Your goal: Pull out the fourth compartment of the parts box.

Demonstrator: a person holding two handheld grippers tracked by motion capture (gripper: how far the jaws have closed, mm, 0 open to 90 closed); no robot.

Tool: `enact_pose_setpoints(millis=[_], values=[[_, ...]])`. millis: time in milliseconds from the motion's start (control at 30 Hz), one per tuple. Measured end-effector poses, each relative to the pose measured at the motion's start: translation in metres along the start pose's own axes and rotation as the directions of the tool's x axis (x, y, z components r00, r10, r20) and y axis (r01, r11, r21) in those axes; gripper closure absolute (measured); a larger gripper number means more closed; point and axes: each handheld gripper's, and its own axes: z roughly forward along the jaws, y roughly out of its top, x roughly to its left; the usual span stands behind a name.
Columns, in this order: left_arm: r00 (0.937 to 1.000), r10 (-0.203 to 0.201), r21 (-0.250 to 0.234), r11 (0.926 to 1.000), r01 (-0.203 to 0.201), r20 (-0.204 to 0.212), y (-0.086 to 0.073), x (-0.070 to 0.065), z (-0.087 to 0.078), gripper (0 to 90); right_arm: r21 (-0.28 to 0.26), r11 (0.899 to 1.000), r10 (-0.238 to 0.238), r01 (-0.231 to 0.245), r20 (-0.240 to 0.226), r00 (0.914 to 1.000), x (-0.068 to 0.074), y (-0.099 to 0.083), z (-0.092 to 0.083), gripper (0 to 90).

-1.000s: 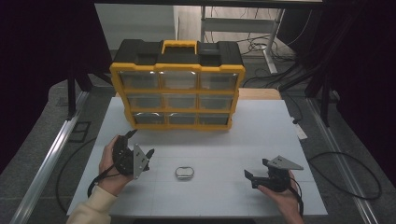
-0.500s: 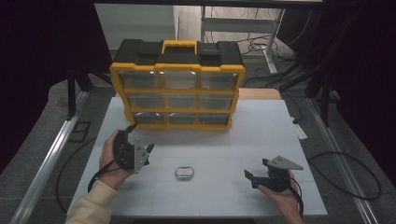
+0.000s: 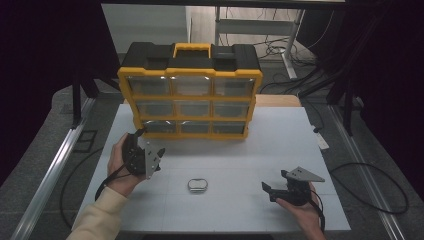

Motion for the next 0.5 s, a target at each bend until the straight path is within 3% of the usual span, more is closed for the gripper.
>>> enact_pose_setpoints(millis=[500], values=[[0.9998,0.01,0.015,0.9998,-0.009,-0.015,0.0025,0.0059,0.0091,11.1,0.003,1.0,-0.001,0.001,0.001,1.0,-0.0001,-0.0002,0.0001,11.2]])
